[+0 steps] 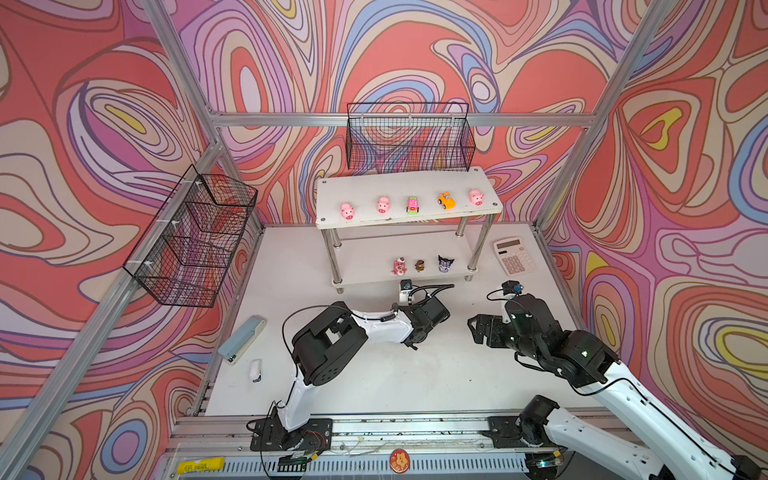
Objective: Organize plastic toys on shelves
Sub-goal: Pick up the plastic toy from the center of the table, then place the plastic toy on the shelf.
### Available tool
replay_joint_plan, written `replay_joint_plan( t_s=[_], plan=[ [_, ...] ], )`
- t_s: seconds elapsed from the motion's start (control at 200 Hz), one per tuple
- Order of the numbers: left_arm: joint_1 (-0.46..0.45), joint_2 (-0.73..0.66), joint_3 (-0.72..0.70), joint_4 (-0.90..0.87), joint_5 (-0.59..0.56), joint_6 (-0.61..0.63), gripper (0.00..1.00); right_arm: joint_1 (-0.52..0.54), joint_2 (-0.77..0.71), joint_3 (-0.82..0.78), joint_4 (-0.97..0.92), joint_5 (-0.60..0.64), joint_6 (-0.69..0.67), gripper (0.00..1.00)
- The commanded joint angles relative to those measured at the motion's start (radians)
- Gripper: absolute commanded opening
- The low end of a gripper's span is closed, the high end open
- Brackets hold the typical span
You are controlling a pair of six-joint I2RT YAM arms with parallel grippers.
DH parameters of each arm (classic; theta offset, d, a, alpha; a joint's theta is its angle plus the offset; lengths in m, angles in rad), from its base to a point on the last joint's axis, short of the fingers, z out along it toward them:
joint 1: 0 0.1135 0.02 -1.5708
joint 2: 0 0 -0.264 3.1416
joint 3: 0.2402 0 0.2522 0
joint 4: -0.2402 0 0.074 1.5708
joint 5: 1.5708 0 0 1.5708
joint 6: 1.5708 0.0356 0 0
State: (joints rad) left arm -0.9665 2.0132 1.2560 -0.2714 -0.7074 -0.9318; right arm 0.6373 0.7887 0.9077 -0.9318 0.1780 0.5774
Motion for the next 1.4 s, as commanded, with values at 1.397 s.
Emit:
replay_joint_plan(
  t_s=[1.397],
  plan=[
    [0.286, -0.211, -0.141, 0.378, 0.189, 0.492, 0.25, 0.002, 0.140, 0.077, 0.106, -0.065, -0.057, 0.98]
  ],
)
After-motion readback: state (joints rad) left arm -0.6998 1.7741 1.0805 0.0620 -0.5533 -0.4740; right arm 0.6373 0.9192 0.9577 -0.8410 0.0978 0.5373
